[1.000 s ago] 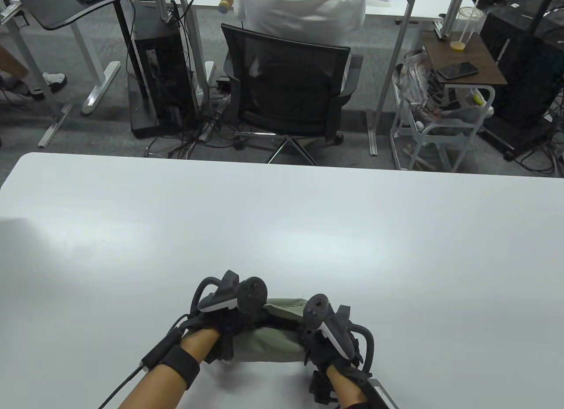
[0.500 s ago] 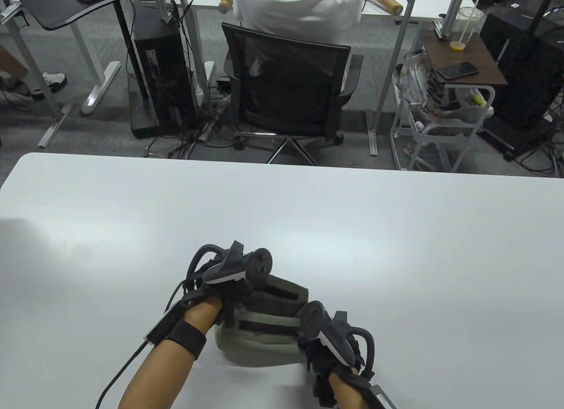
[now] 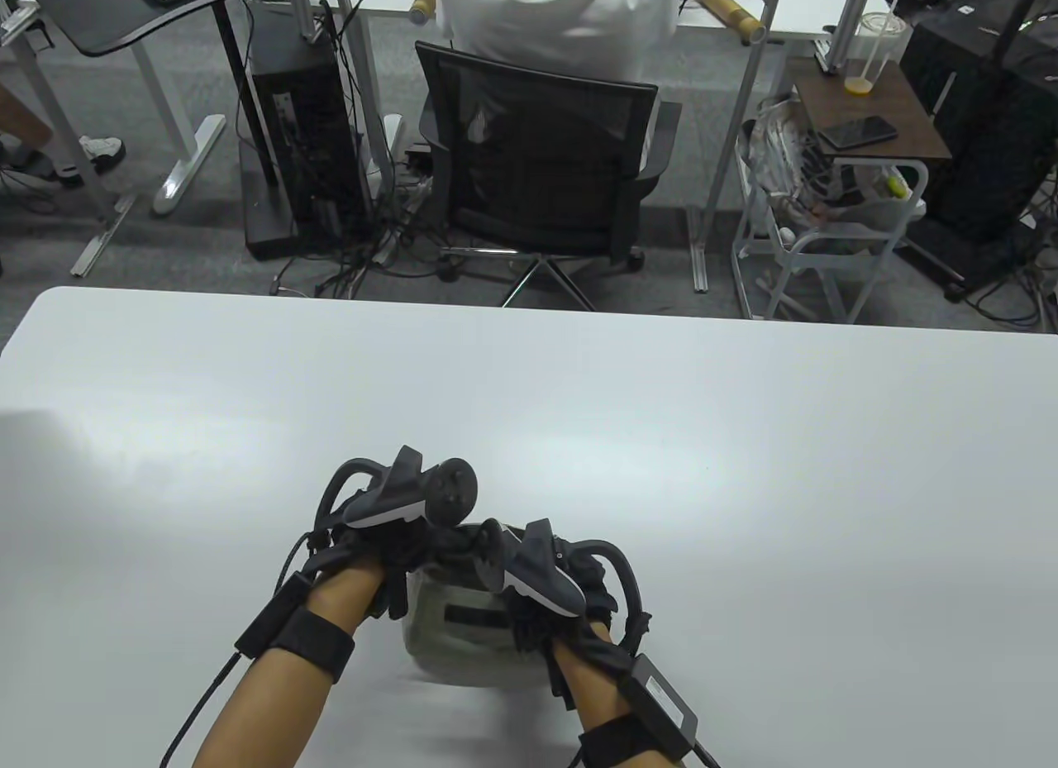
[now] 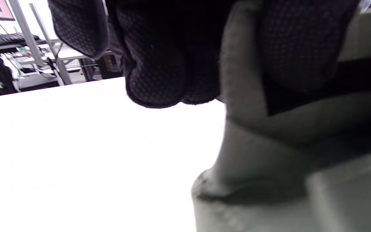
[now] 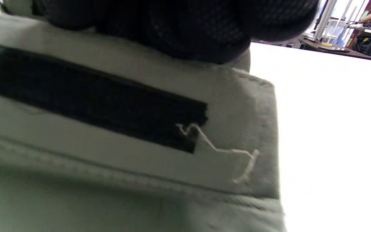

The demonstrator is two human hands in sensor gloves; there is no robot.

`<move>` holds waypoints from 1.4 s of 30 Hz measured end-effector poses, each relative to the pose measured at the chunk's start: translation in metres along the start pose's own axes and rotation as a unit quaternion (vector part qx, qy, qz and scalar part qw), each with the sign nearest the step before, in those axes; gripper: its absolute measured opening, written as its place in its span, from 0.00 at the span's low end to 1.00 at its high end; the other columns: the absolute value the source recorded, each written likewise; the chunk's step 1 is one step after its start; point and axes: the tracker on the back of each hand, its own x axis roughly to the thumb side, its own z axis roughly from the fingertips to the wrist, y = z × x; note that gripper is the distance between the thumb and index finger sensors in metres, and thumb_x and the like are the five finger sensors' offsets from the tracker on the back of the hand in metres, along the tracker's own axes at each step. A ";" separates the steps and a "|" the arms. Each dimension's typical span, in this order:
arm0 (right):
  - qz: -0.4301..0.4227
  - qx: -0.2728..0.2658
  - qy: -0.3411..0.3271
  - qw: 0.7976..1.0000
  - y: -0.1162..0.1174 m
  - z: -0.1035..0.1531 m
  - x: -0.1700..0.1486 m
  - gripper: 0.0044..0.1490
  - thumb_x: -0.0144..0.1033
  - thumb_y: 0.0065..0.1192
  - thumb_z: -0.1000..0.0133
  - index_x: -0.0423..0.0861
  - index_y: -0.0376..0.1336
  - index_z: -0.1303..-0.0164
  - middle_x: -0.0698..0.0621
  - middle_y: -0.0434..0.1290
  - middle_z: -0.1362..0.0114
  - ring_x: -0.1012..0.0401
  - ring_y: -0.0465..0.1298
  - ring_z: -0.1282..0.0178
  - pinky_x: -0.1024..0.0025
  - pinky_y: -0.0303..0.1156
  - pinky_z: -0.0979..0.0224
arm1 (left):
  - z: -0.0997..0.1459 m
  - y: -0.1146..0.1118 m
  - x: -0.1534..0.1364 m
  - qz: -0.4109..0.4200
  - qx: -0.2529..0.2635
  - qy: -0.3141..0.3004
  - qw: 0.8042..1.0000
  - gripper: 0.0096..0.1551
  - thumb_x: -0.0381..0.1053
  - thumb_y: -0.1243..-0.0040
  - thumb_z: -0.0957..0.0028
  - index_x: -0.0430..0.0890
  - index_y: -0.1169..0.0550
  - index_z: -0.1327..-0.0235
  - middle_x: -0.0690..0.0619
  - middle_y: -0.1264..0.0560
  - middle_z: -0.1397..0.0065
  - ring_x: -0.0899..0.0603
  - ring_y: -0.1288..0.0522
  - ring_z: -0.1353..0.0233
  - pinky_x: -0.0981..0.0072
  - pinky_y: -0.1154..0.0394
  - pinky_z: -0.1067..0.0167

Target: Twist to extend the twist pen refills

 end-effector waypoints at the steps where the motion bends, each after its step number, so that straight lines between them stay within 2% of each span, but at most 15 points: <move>1: -0.004 0.003 0.001 1.000 -0.001 0.000 0.000 0.25 0.54 0.56 0.56 0.51 0.77 0.65 0.52 0.80 0.55 0.60 0.79 0.63 0.60 0.77 0.55 | 0.000 0.000 -0.001 -0.004 0.008 0.001 1.000 0.26 0.61 0.30 0.52 0.48 0.13 0.47 0.48 0.14 0.50 0.43 0.14 0.54 0.32 0.32 0.33; 4: 0.022 0.047 0.007 0.999 -0.004 0.002 0.005 0.25 0.58 0.60 0.58 0.51 0.79 0.72 0.52 0.81 0.62 0.62 0.80 0.69 0.62 0.77 0.60 | -0.001 -0.002 -0.001 0.010 0.033 0.017 0.999 0.25 0.60 0.30 0.51 0.45 0.11 0.51 0.49 0.13 0.64 0.45 0.16 0.66 0.36 0.29 0.35; 6: 0.037 0.047 -0.014 0.998 -0.004 0.008 0.012 0.25 0.59 0.65 0.61 0.52 0.80 0.70 0.52 0.82 0.63 0.63 0.80 0.71 0.64 0.78 0.61 | -0.002 -0.001 0.001 -0.002 0.049 0.022 0.999 0.25 0.60 0.30 0.51 0.44 0.11 0.53 0.52 0.13 0.71 0.48 0.16 0.72 0.38 0.27 0.37; 8: 0.040 0.034 -0.081 0.995 0.003 0.019 0.022 0.25 0.55 0.71 0.64 0.53 0.79 0.64 0.53 0.82 0.61 0.64 0.81 0.70 0.66 0.79 0.61 | -0.002 -0.002 0.001 0.002 0.061 0.031 0.998 0.25 0.59 0.30 0.51 0.43 0.11 0.53 0.53 0.13 0.72 0.49 0.15 0.73 0.39 0.27 0.37; 9: 0.039 0.021 -0.104 0.994 0.008 0.024 0.026 0.26 0.51 0.74 0.64 0.53 0.78 0.59 0.53 0.82 0.58 0.64 0.82 0.68 0.66 0.80 0.60 | -0.002 -0.002 0.000 0.010 0.063 0.035 0.997 0.25 0.59 0.30 0.51 0.43 0.11 0.53 0.53 0.13 0.72 0.49 0.15 0.73 0.39 0.27 0.37; 11: 0.061 -0.046 -0.139 0.987 0.019 0.035 0.032 0.31 0.47 0.77 0.66 0.53 0.75 0.52 0.54 0.82 0.54 0.64 0.82 0.65 0.67 0.80 0.58 | -0.003 -0.003 -0.004 0.037 0.069 0.046 0.996 0.25 0.58 0.30 0.51 0.42 0.11 0.52 0.53 0.12 0.71 0.49 0.15 0.73 0.39 0.27 0.37; 14: 0.125 -0.118 -0.166 0.971 0.037 0.044 0.037 0.47 0.50 0.76 0.70 0.54 0.67 0.36 0.52 0.77 0.36 0.65 0.82 0.55 0.68 0.81 0.52 | -0.003 -0.007 -0.010 0.079 0.079 0.060 0.992 0.25 0.56 0.30 0.50 0.42 0.12 0.49 0.52 0.12 0.69 0.49 0.14 0.71 0.39 0.27 0.36; 16: 0.125 -0.136 -0.159 0.970 0.041 0.046 0.035 0.56 0.52 0.75 0.71 0.52 0.61 0.29 0.49 0.69 0.27 0.63 0.80 0.48 0.68 0.81 0.48 | -0.002 -0.009 -0.012 0.081 0.090 0.063 0.991 0.24 0.55 0.31 0.50 0.42 0.12 0.48 0.51 0.12 0.68 0.48 0.13 0.70 0.38 0.28 0.36; 19: 0.093 -0.093 -0.111 0.985 0.043 0.035 0.025 0.63 0.56 0.73 0.73 0.49 0.55 0.25 0.44 0.61 0.21 0.61 0.78 0.44 0.70 0.80 0.49 | -0.001 -0.010 -0.012 0.076 0.094 0.061 0.991 0.24 0.55 0.32 0.49 0.42 0.13 0.47 0.51 0.11 0.67 0.48 0.13 0.69 0.38 0.28 0.36; 22: 0.052 -0.067 -0.101 0.991 0.048 0.026 0.019 0.61 0.55 0.71 0.73 0.51 0.57 0.26 0.46 0.63 0.22 0.61 0.78 0.47 0.72 0.80 0.52 | 0.000 -0.009 -0.012 0.080 0.095 0.058 0.991 0.24 0.54 0.32 0.49 0.42 0.13 0.46 0.50 0.11 0.66 0.48 0.13 0.68 0.38 0.28 0.36; 24: 0.039 -0.060 -0.095 0.993 0.050 0.021 0.017 0.53 0.55 0.67 0.69 0.53 0.61 0.29 0.48 0.66 0.24 0.63 0.79 0.51 0.74 0.80 0.55 | 0.001 -0.009 -0.012 0.081 0.095 0.055 0.991 0.24 0.54 0.32 0.49 0.43 0.13 0.45 0.50 0.11 0.65 0.48 0.12 0.67 0.37 0.28 0.35; 27: 0.025 -0.067 -0.089 0.993 0.052 0.017 0.019 0.39 0.47 0.69 0.63 0.56 0.68 0.38 0.51 0.72 0.29 0.63 0.80 0.56 0.74 0.80 0.59 | 0.001 -0.009 -0.012 0.083 0.096 0.052 0.990 0.24 0.54 0.32 0.49 0.43 0.13 0.45 0.50 0.11 0.64 0.48 0.12 0.66 0.37 0.28 0.35; 31: 0.048 -0.110 -0.096 0.988 0.053 0.017 0.023 0.29 0.43 0.67 0.61 0.56 0.73 0.47 0.53 0.79 0.40 0.63 0.81 0.61 0.72 0.80 0.63 | 0.002 -0.010 -0.012 0.081 0.095 0.047 0.991 0.24 0.54 0.32 0.49 0.43 0.13 0.45 0.50 0.11 0.63 0.47 0.12 0.66 0.37 0.29 0.35; 36: 0.066 -0.122 -0.104 0.985 0.056 0.016 0.026 0.28 0.42 0.65 0.59 0.54 0.74 0.47 0.52 0.79 0.43 0.62 0.80 0.61 0.72 0.79 0.63 | 0.005 -0.013 -0.013 0.087 0.094 0.048 0.991 0.24 0.53 0.32 0.48 0.44 0.14 0.43 0.50 0.11 0.61 0.47 0.12 0.64 0.35 0.30 0.34; 42: 0.027 -0.114 -0.074 0.990 0.045 0.019 0.017 0.28 0.40 0.63 0.58 0.52 0.73 0.47 0.49 0.80 0.44 0.60 0.81 0.60 0.70 0.79 0.61 | 0.004 -0.011 -0.014 0.091 0.098 0.049 0.990 0.24 0.53 0.32 0.49 0.45 0.14 0.44 0.50 0.11 0.61 0.47 0.12 0.64 0.35 0.30 0.34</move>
